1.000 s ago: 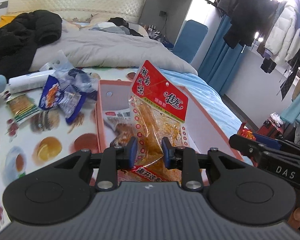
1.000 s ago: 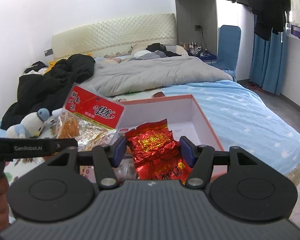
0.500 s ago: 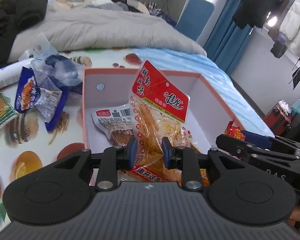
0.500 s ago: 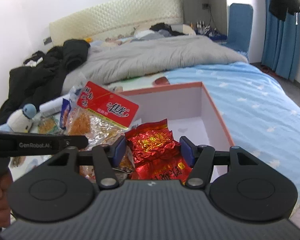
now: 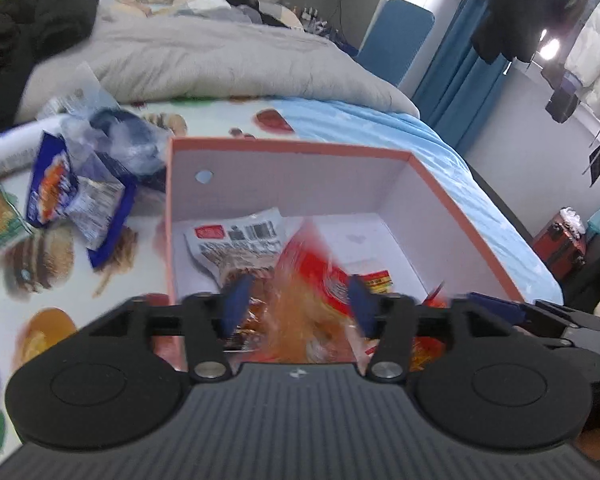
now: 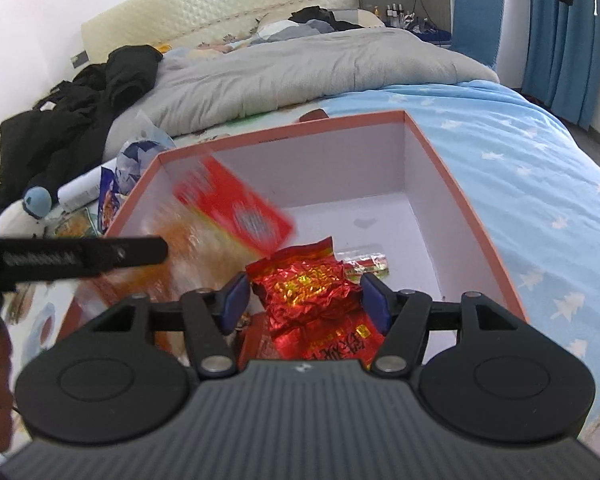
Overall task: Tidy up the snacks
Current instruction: 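Open both grippers to drop the snacks into the box and withdraw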
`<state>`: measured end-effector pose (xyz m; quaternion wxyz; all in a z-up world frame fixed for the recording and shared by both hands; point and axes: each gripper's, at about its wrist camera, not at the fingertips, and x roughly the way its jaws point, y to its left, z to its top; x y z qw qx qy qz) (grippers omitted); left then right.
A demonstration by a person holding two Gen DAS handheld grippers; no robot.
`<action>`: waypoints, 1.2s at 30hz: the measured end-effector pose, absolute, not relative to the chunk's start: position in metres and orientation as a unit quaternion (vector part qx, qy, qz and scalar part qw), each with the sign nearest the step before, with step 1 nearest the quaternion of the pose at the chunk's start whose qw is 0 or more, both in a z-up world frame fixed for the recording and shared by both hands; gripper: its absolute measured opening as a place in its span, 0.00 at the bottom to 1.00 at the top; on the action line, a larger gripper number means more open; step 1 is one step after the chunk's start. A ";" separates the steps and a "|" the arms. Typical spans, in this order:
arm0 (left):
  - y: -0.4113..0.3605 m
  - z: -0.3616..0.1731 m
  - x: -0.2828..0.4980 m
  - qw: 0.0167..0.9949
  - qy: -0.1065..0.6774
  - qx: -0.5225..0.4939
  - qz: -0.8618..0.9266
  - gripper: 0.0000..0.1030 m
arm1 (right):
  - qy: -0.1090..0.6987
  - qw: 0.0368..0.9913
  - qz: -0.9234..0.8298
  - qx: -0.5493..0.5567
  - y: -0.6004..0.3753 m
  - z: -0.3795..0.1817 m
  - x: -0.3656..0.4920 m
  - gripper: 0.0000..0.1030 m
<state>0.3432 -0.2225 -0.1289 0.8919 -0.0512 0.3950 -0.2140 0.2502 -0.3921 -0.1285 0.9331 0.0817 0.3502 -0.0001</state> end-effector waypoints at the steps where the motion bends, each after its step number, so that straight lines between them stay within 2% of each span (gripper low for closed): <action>1: -0.221 -0.124 0.339 0.895 0.388 -0.048 -0.214 0.63 | 0.350 0.934 -0.004 0.077 -0.391 -0.128 0.248 0.69; 2: -0.218 -0.119 0.334 0.897 0.382 -0.047 -0.217 0.63 | 0.347 0.935 -0.005 0.077 -0.390 -0.126 0.245 0.73; 19: -0.164 -0.051 0.205 0.923 0.315 -0.047 -0.217 0.63 | 0.280 0.955 0.018 0.100 -0.354 -0.079 0.154 0.73; 27: -0.134 -0.038 0.152 0.930 0.308 -0.048 -0.195 0.63 | 0.244 0.965 0.030 0.093 -0.328 -0.066 0.108 0.73; 36: -0.103 -0.032 0.098 0.935 0.303 -0.056 -0.174 0.63 | 0.243 0.965 0.049 0.089 -0.303 -0.062 0.068 0.73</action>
